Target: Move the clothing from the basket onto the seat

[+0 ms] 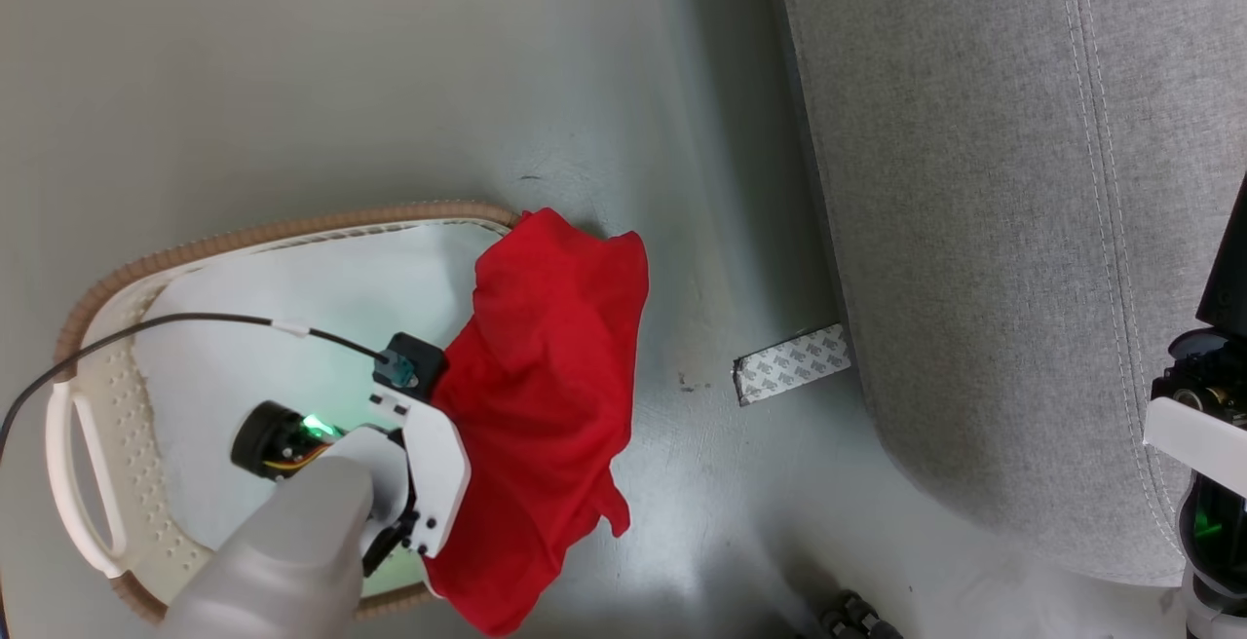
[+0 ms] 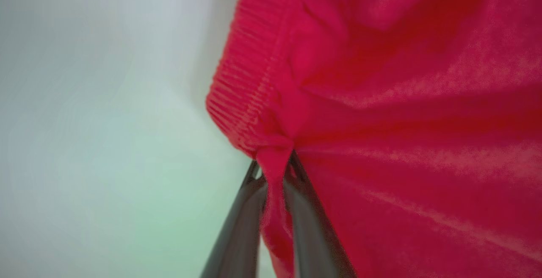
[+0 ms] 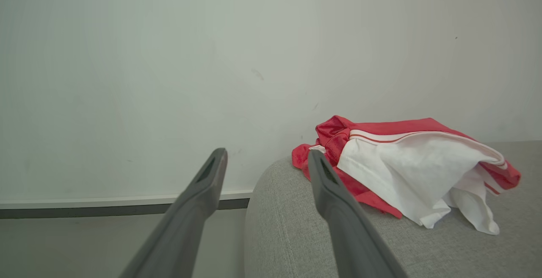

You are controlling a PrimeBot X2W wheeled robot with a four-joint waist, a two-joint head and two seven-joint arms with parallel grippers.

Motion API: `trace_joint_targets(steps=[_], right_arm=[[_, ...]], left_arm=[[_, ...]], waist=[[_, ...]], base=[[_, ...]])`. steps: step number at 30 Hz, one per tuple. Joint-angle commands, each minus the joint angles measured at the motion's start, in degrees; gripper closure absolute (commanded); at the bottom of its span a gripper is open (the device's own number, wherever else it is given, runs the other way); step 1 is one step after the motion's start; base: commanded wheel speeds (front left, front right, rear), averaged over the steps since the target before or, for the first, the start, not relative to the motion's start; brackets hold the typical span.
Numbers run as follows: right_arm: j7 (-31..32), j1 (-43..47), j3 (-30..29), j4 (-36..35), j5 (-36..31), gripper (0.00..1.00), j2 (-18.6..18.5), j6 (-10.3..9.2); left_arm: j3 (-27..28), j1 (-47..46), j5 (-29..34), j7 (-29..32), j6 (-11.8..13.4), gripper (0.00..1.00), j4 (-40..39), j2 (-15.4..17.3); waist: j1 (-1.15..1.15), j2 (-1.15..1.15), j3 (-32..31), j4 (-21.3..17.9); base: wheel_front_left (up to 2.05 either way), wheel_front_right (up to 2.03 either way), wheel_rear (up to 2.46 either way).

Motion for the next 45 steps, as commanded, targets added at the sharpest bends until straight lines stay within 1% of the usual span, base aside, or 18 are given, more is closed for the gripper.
trace_joint_targets(steps=[1,8,11,15,21,26,30,34,38,45], right_arm=[[0.05,0.46,0.01,0.28,-0.2,0.0,0.24,-0.13],[0.05,-0.01,0.33,0.78,-1.35,0.0,0.23,-0.13],[0.05,-0.39,0.7,1.09,-1.83,0.0,0.22,-0.13],[0.04,-0.56,0.78,1.68,-1.91,0.0,0.21,-0.13],[0.05,0.91,0.82,3.43,-2.69,0.0,0.09,-0.13],[0.05,2.31,0.77,4.51,-3.16,0.0,-1.32,-0.13],[0.05,3.64,1.22,5.98,-2.98,0.0,-2.66,-0.13],[0.05,4.98,1.71,7.27,-2.72,0.0,-3.77,-0.13],[0.05,6.39,2.23,8.41,-2.07,0.0,-4.38,-0.13],[0.05,9.23,2.59,10.0,-1.54,0.0,-5.01,-0.13]], left_arm=[[-0.65,-0.28,-1.05,-0.34,0.07,1.0,-0.16,0.72],[-4.01,-0.42,-4.42,-2.03,0.06,1.0,-1.13,-0.05],[-5.31,0.05,-5.86,-3.29,0.06,1.0,-1.37,-0.54],[-6.09,1.08,-7.75,-6.41,0.06,1.0,-0.9,-1.55],[-7.64,3.97,-10.15,-12.5,0.07,1.0,-1.79,-3.49],[-9.39,6.5,-11.67,-17.11,0.07,1.0,-3.98,-4.78],[-10.33,8.6,-12.68,-18.95,0.07,1.0,-6.84,-5.28],[-8.58,10.63,-12.56,-19.41,0.08,1.0,-10.93,-5.31],[-5.28,14.33,-9.15,-19.41,0.37,1.0,-17.67,-4.27],[-0.46,20.19,-3.88,-19.44,1.66,1.0,-28.56,-2.79]], waist=[[0.0,0.0,-0.03,0.1],[0.0,0.0,-1.35,1.32],[0.0,0.0,-2.81,1.78],[0.0,0.0,-5.75,2.41],[0.0,0.0,-13.38,4.42],[0.0,0.0,-20.22,6.84],[0.0,0.0,-25.81,8.86],[0.0,0.0,-31.07,10.62],[0.0,0.0,-35.3,11.95],[0.0,0.0,-41.62,13.85]], base=[[0.0,0.0,0.0],[0.0,0.0,0.0],[0.0,0.0,0.0],[0.0,0.0,0.0],[0.0,0.0,0.0],[0.0,0.0,0.0],[0.0,0.0,0.0],[0.0,0.0,0.0],[0.0,0.0,0.0],[0.0,0.0,0.0]])
